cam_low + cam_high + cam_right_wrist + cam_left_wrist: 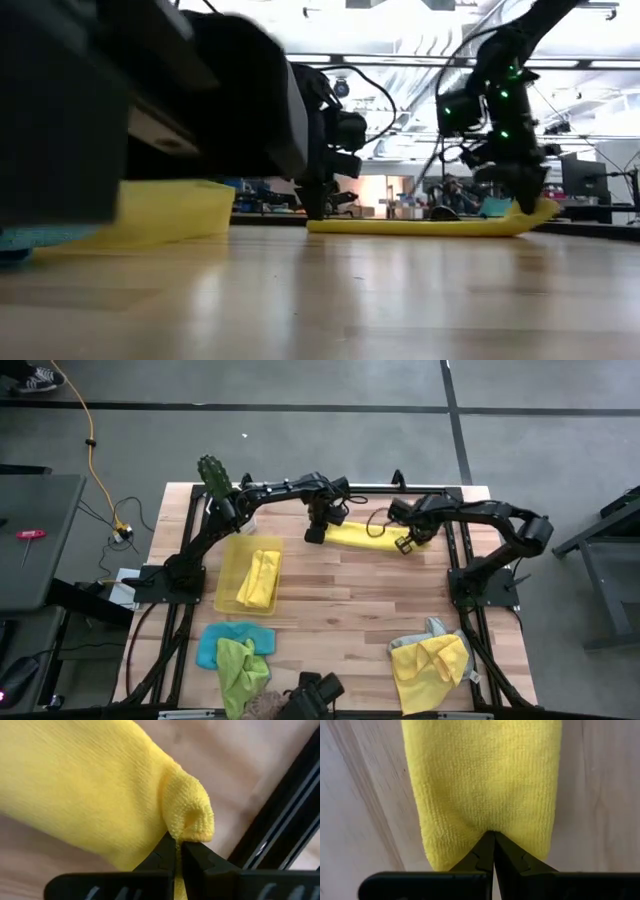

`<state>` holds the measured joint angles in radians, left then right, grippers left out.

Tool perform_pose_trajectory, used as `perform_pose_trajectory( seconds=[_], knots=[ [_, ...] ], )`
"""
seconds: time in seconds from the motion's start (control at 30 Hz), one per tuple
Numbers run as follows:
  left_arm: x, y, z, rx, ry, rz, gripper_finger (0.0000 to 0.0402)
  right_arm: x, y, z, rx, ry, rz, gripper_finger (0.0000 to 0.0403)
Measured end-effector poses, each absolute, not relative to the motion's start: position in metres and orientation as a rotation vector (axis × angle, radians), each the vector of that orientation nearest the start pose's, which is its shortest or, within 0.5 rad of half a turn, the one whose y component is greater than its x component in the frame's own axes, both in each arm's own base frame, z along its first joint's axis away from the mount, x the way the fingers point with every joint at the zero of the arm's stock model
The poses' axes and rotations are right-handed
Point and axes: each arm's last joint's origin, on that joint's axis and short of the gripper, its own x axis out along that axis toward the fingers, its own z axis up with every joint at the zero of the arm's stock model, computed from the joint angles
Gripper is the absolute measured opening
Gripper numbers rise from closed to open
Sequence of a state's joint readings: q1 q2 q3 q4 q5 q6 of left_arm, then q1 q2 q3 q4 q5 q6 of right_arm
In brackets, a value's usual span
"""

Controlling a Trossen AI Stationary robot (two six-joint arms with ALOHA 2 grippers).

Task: Fold microfiber towels
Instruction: Fold the top yellow microfiber towel

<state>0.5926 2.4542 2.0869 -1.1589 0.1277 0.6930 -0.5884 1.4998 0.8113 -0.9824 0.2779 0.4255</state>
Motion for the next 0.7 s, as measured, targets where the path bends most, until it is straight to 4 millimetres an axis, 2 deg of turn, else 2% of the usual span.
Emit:
perform_pose_trajectory(
  seconds=[0.17,0.3,0.47,0.7],
  knots=[
    [0.405,0.252,0.143,0.023,1.471,-0.154,0.0000,0.167,-0.102,0.140,0.562,1.601,-1.016,0.0000],
    [0.412,0.240,0.143,0.043,1.501,-0.132,0.0000,0.159,-0.087,0.136,0.561,1.546,-1.040,0.0000],
    [0.413,0.236,0.145,0.067,1.540,-0.071,0.0000,0.152,-0.073,0.150,0.584,1.424,-1.053,0.0000],
    [0.414,0.234,0.145,0.143,1.584,-0.048,0.0000,0.143,-0.065,0.178,0.635,1.193,-1.083,0.0000]
  ],
)
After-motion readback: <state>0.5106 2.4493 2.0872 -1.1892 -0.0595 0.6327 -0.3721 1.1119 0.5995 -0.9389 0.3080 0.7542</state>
